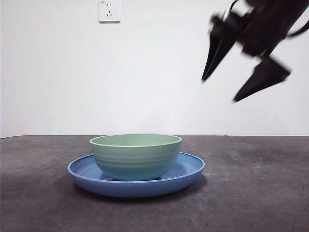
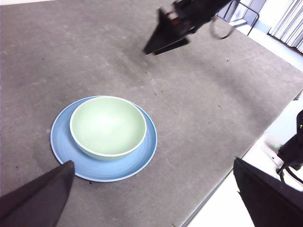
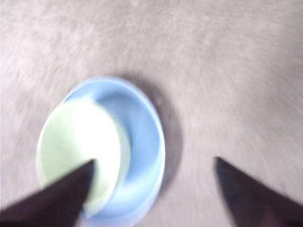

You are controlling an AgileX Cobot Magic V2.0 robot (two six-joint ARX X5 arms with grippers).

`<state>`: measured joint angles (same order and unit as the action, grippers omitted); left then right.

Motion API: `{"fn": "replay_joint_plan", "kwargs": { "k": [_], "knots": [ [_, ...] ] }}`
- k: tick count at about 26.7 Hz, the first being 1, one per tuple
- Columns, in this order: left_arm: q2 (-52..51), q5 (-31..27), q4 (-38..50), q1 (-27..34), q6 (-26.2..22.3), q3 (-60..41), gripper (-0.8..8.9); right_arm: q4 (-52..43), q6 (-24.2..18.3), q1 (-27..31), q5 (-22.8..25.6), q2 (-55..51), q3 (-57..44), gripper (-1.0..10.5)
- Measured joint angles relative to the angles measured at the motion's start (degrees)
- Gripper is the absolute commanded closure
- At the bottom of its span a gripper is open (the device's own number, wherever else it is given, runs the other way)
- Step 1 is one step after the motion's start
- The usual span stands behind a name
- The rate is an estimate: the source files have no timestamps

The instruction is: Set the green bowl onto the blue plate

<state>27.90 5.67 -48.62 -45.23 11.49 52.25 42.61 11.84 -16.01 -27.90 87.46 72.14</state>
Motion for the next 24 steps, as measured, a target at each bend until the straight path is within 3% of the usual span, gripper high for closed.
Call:
{"fn": "replay_joint_plan", "kwargs": {
  "k": [2, 4, 8, 18, 24],
  "knots": [
    [0.0, 0.0, 0.0, 0.0, 0.0, 0.0, 1.88, 7.0, -4.0, 0.1, 0.9, -5.8, 0.0, 3.0],
    [0.0, 0.0, 0.0, 0.0, 0.0, 0.0, 1.88, 14.2, -8.4, 0.1, 3.9, -12.1, 0.0, 2.9],
    [0.0, 0.0, 0.0, 0.0, 0.0, 0.0, 1.88, 18.7, -11.9, 0.1, 4.4, -21.3, -0.5, 2.9],
    [0.0, 0.0, 0.0, 0.0, 0.0, 0.0, 1.88, 19.8, -13.4, 0.1, 5.4, -44.6, -7.3, 2.9],
    [0.0, 0.0, 0.0, 0.0, 0.0, 0.0, 1.88, 21.9, -13.5, 0.1, 5.4, -52.2, -8.2, 2.9]
  ]
}}
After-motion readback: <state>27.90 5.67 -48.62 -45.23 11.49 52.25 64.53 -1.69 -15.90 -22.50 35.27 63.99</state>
